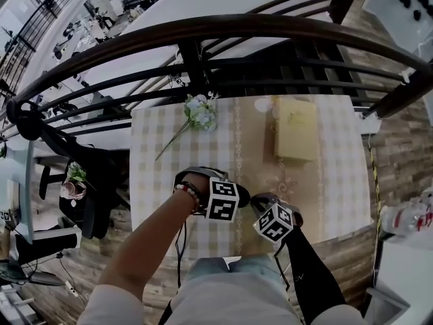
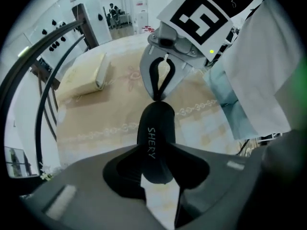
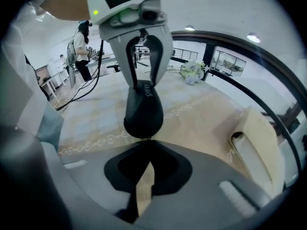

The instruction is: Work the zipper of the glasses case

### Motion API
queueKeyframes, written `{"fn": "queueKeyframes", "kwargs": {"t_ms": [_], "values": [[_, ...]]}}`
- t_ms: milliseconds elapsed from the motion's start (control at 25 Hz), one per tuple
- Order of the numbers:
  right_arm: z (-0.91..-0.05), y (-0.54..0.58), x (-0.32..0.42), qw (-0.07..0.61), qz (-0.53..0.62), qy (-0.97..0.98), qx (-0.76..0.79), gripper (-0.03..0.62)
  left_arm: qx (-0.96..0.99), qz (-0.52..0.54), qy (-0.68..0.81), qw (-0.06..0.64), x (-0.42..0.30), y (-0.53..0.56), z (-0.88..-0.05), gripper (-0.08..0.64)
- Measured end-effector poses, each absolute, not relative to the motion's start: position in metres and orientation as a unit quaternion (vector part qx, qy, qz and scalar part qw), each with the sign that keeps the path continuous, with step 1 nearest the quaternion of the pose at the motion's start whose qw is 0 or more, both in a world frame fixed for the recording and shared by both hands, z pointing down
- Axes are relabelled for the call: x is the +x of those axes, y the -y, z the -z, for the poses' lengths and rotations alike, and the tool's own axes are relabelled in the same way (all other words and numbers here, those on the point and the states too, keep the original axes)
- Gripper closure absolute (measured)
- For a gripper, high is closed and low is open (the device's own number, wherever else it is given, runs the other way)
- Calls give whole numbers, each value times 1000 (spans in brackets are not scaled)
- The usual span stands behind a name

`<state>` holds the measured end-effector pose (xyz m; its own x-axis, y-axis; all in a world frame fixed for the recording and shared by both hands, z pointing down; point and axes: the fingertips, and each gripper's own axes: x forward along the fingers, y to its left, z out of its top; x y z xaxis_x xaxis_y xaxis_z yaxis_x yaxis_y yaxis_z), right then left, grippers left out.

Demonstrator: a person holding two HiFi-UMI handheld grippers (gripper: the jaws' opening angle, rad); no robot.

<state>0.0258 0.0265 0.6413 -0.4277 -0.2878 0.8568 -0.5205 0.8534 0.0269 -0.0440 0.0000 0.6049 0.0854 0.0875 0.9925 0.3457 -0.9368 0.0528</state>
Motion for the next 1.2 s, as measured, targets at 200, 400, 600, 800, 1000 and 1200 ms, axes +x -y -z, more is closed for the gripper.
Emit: {"fn": "queueKeyframes", "kwargs": {"t_ms": [200,400,600,800,1000,1200], "values": [[-635,-4,31,479,-110,830,263,562,-759,632,153,43,-48,-15,-595,443],[-634,0,29,479,-101,834,253,561,-817,565,110,36,-24,-15,-578,439],[-638,-6,30,484,-104,832,250,561,-825,561,57,36,-13,-11,-586,552],[-641,-8,32,490,-103,831,244,561,-823,567,29,1,-13,-14,-599,551],[-642,-11,32,495,-94,836,219,563,-832,554,20,-24,-14,-14,-599,551],[-640,-14,32,499,-90,836,209,563,-824,566,17,-19,-13,-13,-602,551]]}}
